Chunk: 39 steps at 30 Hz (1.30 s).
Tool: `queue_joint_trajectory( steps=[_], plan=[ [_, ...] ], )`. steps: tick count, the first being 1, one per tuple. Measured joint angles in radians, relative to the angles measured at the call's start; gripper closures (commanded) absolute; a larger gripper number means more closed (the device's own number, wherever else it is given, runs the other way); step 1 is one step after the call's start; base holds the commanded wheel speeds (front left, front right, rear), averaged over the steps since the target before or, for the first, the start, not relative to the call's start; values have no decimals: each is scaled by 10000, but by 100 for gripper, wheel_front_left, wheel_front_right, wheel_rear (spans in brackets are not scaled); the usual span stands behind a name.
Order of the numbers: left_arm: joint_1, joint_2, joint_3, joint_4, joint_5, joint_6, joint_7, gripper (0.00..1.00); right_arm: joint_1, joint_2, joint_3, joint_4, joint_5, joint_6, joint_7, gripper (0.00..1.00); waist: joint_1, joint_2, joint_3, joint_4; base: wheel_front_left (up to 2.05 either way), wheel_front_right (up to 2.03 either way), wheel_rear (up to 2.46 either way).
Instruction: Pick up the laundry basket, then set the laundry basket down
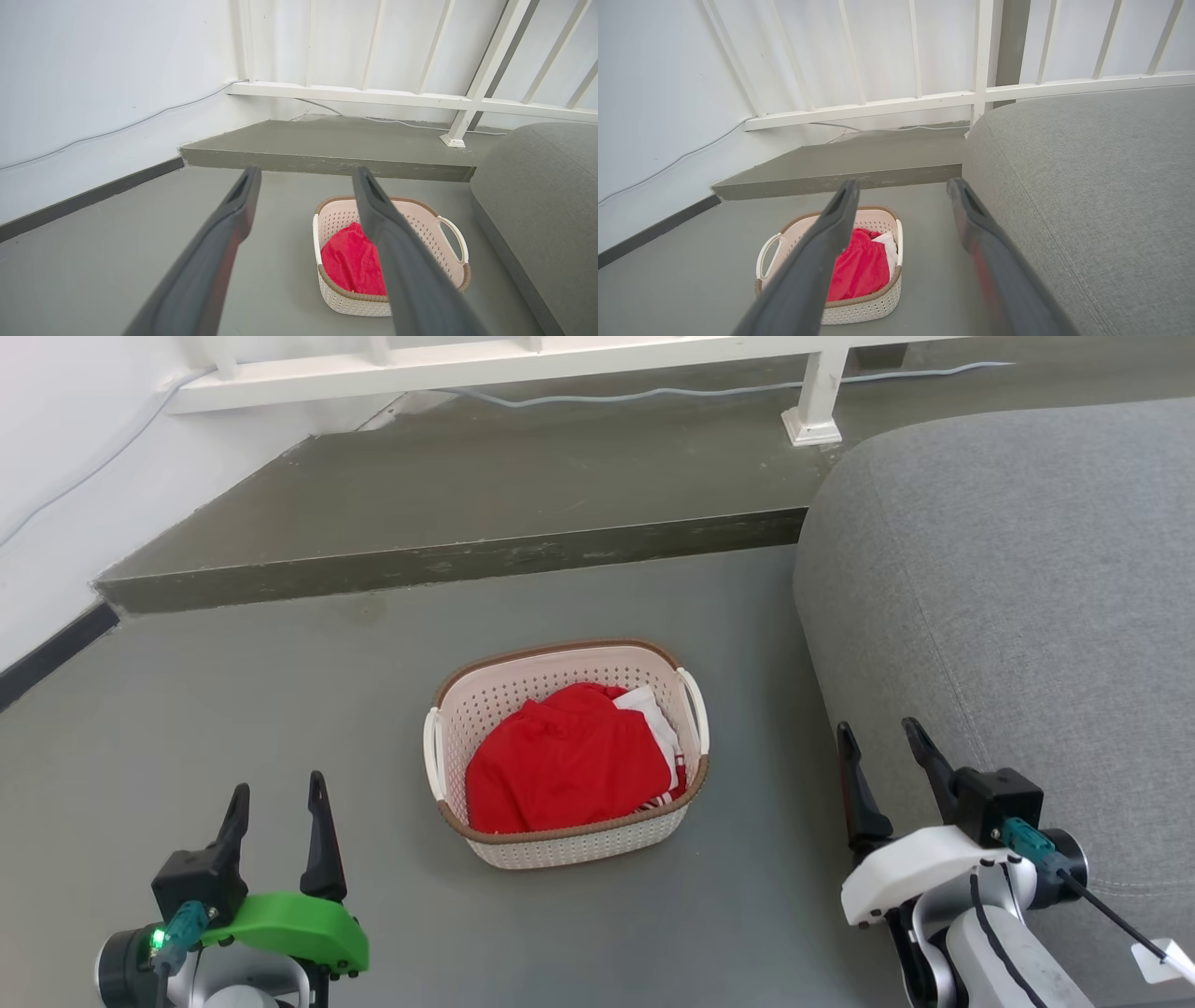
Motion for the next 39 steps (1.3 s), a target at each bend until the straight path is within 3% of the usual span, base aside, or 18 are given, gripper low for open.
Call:
queue_joint_trajectory(
  steps=[39],
  plan=[
    [612,-56,128,-566,407,0,0,0,931,213,-328,-1172,-568,0,0,0,0,0,-33,2,0,0,0]
  ],
)
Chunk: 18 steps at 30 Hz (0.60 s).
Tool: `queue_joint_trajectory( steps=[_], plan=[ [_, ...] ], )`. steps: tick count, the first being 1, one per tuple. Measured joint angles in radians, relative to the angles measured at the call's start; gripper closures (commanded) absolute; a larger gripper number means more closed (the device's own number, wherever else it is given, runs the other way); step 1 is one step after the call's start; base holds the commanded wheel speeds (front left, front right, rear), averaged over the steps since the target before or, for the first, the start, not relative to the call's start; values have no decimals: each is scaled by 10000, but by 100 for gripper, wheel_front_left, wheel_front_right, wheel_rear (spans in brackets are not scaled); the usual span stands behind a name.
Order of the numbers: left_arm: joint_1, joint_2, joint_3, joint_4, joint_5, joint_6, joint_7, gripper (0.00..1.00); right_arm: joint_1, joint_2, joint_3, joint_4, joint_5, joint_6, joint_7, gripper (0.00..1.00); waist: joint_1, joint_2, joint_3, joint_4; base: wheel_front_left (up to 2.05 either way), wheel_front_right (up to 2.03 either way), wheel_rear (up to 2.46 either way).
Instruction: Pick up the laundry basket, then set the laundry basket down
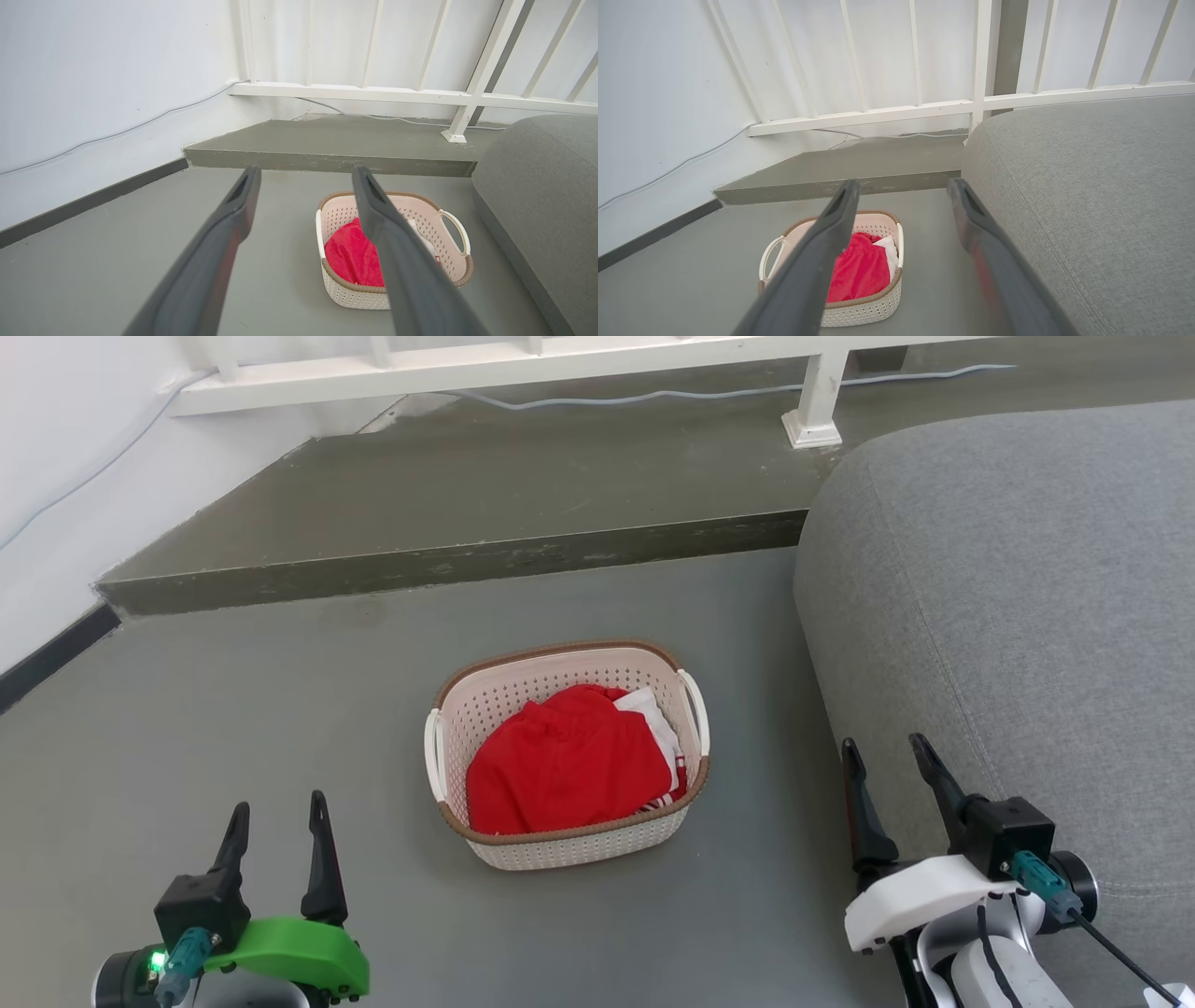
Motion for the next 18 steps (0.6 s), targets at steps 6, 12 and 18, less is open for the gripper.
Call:
queue_joint_trajectory(
  steps=[6,12,18],
  plan=[
    [40,-8,67,-12,15,-2,0,0,17,2,-4,-54,-2,0,0,0,0,0,4,8,0,0,0],
    [111,-117,-31,454,19,-4,4,100,250,42,52,399,4,13,8,100,0,0,3,11,0,0,0],
    [186,-203,29,637,-228,-27,104,100,548,52,104,353,242,79,13,100,0,0,-5,13,0,0,0]
  ],
)
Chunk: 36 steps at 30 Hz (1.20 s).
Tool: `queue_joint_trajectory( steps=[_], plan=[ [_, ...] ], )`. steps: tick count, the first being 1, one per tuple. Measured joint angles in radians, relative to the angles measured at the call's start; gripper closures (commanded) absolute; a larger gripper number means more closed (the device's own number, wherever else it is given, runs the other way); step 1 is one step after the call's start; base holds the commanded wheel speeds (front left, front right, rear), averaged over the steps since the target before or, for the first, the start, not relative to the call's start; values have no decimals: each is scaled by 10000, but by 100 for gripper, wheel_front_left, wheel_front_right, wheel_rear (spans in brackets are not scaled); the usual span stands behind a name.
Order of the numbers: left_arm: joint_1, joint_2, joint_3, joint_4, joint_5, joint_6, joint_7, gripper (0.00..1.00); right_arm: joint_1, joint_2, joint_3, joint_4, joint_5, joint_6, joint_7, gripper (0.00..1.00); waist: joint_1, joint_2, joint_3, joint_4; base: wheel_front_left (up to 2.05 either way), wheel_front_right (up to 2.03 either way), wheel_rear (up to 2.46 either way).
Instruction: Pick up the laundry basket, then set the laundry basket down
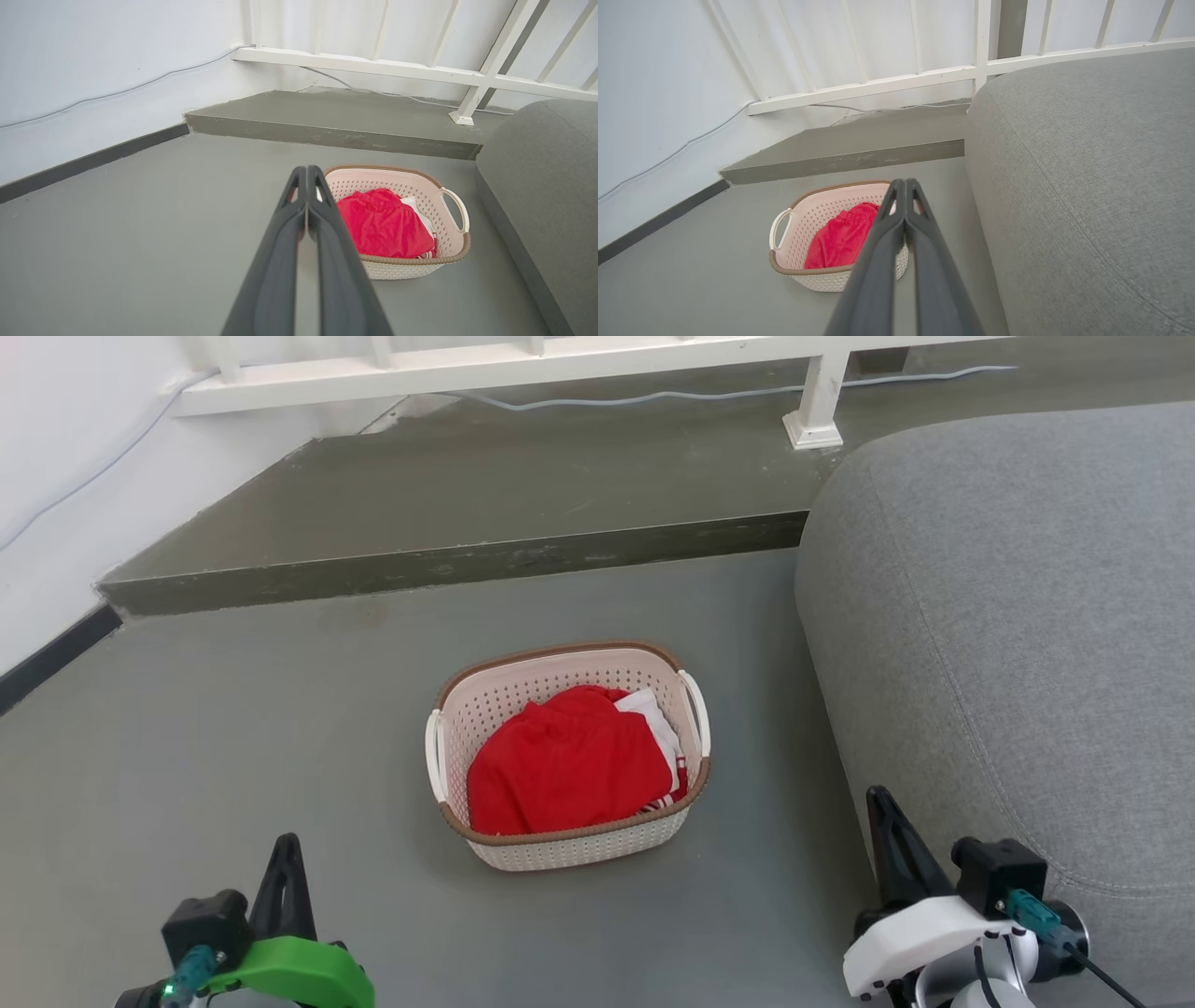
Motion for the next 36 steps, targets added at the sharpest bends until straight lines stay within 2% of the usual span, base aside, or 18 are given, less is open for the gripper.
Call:
queue_joint_trajectory(
  steps=[11,36],
  plan=[
    [-14,-12,320,79,-1442,-251,477,100,227,4,-33,-433,1442,201,2,100,0,0,-45,20,0,0,0],
    [-129,-54,867,79,-4387,-788,1333,100,59,-188,-968,-522,5233,491,771,100,0,0,-146,96,0,0,0]
  ],
)
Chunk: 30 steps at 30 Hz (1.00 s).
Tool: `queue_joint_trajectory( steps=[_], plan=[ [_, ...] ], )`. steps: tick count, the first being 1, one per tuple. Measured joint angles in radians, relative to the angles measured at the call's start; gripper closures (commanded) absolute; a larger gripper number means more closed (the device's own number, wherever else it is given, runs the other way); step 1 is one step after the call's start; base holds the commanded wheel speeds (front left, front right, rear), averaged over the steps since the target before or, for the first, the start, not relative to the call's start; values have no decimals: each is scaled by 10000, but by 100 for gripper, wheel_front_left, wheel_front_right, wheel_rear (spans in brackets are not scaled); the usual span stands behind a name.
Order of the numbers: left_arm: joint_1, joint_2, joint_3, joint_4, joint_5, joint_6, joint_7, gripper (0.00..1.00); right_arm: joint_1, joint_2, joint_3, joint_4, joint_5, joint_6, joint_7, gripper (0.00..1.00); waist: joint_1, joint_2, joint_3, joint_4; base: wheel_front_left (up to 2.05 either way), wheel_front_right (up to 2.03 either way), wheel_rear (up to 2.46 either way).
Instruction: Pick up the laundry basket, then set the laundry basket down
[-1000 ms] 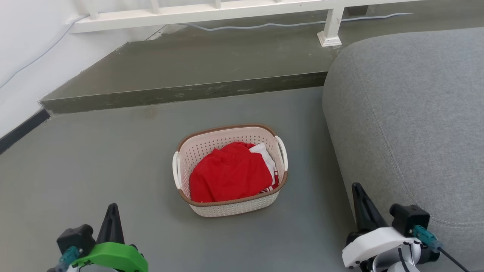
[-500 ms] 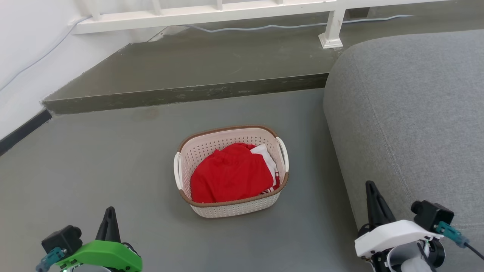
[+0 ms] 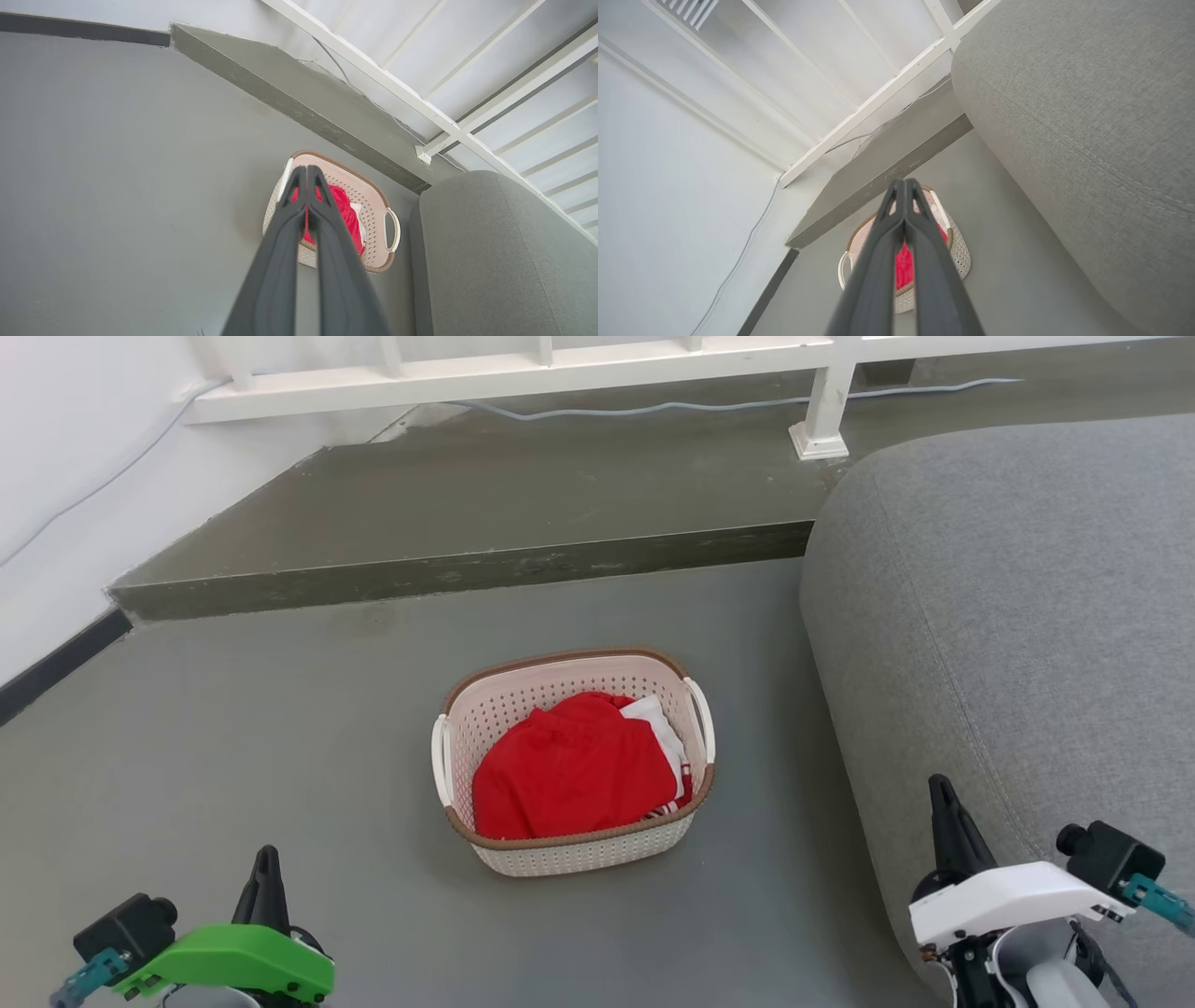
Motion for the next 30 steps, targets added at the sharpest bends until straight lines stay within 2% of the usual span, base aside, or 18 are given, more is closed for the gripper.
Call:
queue_joint_trajectory(
  steps=[30],
  plan=[
    [-244,-38,637,-19,-3467,-552,997,100,-428,-267,-752,165,4034,696,803,100,0,0,-124,57,0,0,0]
  ],
)
